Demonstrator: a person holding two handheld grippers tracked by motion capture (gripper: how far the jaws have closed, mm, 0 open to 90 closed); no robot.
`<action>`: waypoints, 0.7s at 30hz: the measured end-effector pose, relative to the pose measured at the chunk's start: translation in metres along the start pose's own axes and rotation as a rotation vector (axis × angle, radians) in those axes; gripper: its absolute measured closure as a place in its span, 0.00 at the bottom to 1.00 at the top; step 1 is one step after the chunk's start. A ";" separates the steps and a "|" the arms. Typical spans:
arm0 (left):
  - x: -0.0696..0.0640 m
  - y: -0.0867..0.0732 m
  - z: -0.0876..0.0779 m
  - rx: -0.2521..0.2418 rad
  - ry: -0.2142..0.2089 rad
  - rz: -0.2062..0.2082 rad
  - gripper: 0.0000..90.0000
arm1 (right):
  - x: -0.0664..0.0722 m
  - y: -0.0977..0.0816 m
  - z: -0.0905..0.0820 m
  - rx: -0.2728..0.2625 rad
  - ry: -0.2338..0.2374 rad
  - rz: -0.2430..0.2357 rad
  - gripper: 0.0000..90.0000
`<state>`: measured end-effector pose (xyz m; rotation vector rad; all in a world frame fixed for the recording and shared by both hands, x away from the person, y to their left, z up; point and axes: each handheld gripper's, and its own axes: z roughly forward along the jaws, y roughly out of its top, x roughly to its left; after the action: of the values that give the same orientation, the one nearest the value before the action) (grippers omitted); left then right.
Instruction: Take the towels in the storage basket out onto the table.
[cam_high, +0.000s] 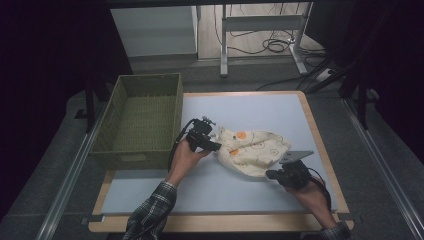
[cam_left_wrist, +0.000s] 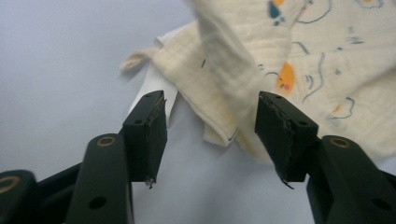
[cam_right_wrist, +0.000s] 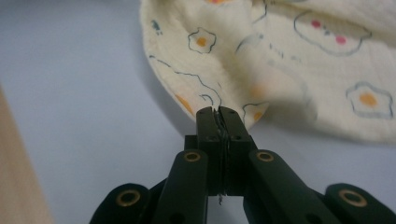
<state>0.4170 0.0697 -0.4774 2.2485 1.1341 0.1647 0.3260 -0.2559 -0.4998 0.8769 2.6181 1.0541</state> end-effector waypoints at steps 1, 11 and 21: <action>-0.001 0.000 -0.001 -0.002 -0.001 0.002 0.47 | 0.002 -0.004 -0.004 0.002 0.001 0.000 0.98; -0.009 0.010 -0.007 -0.035 -0.031 0.012 0.49 | 0.013 -0.043 -0.026 0.015 0.006 0.028 0.98; -0.028 0.033 -0.029 -0.024 -0.084 0.073 0.47 | 0.011 -0.049 -0.031 0.006 -0.002 0.034 0.97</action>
<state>0.4111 0.0468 -0.4306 2.2555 1.0015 0.1114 0.2830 -0.2949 -0.5100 0.9261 2.6150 1.0527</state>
